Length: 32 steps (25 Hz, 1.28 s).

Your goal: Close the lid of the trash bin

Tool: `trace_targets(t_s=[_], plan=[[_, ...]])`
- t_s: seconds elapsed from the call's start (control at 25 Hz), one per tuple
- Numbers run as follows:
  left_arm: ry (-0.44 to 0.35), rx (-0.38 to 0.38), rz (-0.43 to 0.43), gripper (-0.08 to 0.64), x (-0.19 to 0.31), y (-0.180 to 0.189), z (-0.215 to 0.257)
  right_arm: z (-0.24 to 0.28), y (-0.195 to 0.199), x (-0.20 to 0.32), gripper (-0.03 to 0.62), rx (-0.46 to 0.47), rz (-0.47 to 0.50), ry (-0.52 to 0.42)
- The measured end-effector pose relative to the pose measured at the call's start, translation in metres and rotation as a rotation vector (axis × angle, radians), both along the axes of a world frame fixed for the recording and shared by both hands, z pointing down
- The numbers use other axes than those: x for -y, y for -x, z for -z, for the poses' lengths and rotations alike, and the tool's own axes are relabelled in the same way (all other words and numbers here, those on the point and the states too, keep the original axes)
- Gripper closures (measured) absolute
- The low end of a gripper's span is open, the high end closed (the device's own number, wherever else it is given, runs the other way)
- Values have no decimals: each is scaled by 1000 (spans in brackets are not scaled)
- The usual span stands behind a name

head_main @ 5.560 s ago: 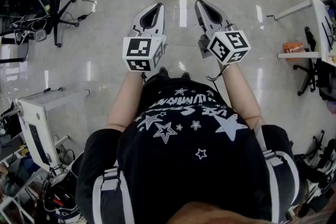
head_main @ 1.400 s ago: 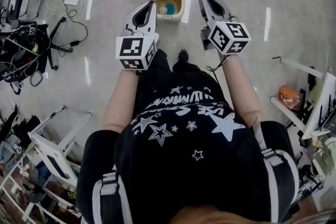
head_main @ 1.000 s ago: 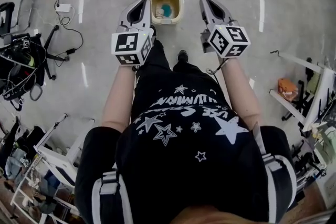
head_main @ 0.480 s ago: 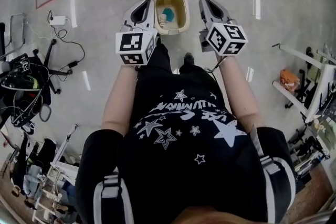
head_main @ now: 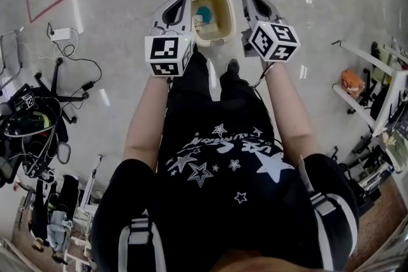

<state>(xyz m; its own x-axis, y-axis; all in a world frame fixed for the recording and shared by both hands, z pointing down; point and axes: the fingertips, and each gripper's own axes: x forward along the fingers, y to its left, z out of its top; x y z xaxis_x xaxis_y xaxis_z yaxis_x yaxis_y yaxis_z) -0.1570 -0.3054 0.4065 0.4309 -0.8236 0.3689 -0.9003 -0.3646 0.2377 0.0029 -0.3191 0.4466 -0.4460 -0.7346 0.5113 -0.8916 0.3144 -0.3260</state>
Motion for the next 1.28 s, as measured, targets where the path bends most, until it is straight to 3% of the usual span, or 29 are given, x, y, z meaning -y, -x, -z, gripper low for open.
trace_targets(t_s=[0.64,1.28], plan=[[102,13,-1,549,35,-1,-105,-99,6,45,586,-62,12,79],[140,61,-3,549,53,-2,-141,-124,1,55,586,-50,43,101]])
